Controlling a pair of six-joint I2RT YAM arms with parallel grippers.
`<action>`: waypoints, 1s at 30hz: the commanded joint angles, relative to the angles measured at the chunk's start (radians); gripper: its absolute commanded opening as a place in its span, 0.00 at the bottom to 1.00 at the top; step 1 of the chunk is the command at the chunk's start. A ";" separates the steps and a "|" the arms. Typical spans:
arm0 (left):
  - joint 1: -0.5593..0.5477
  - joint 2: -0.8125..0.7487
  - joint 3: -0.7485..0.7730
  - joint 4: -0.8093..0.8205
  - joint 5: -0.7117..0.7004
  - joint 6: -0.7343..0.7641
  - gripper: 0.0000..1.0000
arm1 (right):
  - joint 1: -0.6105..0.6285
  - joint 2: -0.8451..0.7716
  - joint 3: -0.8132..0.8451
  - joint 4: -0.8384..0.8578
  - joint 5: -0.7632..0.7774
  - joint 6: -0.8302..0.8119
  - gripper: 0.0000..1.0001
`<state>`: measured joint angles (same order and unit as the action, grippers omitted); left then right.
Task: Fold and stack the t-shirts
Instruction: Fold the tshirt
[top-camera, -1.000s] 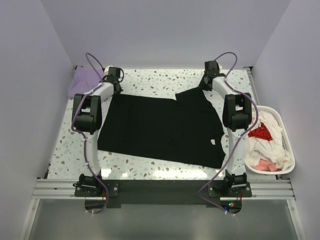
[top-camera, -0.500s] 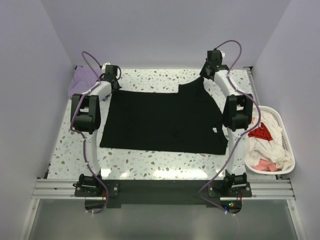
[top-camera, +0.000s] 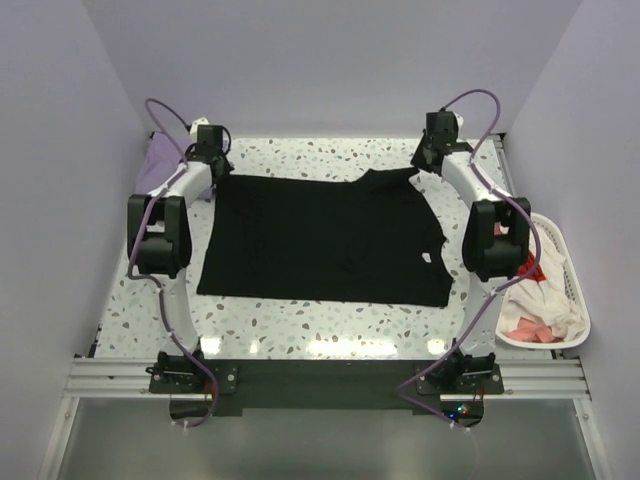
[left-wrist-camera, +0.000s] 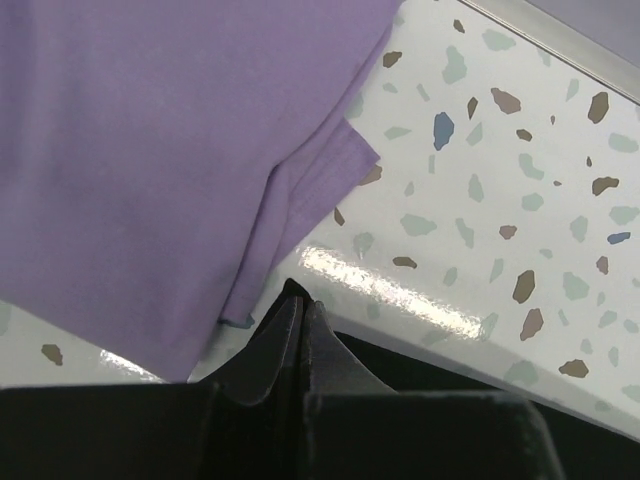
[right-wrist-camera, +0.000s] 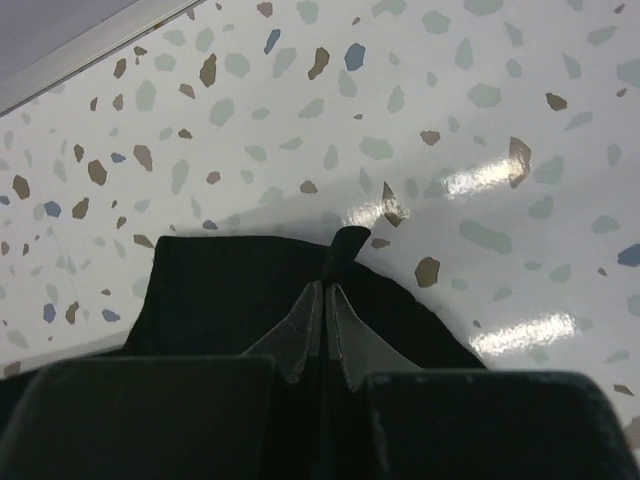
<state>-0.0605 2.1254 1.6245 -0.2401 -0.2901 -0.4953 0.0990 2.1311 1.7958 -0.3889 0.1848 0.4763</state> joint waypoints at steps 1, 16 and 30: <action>0.027 -0.073 -0.040 0.042 0.000 -0.009 0.00 | -0.001 -0.144 -0.087 0.067 0.033 -0.013 0.00; 0.033 -0.265 -0.228 0.033 0.017 -0.043 0.00 | -0.001 -0.525 -0.545 0.097 0.051 0.070 0.00; 0.034 -0.377 -0.440 0.053 0.029 -0.106 0.00 | -0.001 -0.744 -0.811 0.096 -0.005 0.114 0.00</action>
<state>-0.0391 1.8145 1.2060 -0.2337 -0.2615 -0.5682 0.0990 1.4525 1.0195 -0.3252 0.1852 0.5686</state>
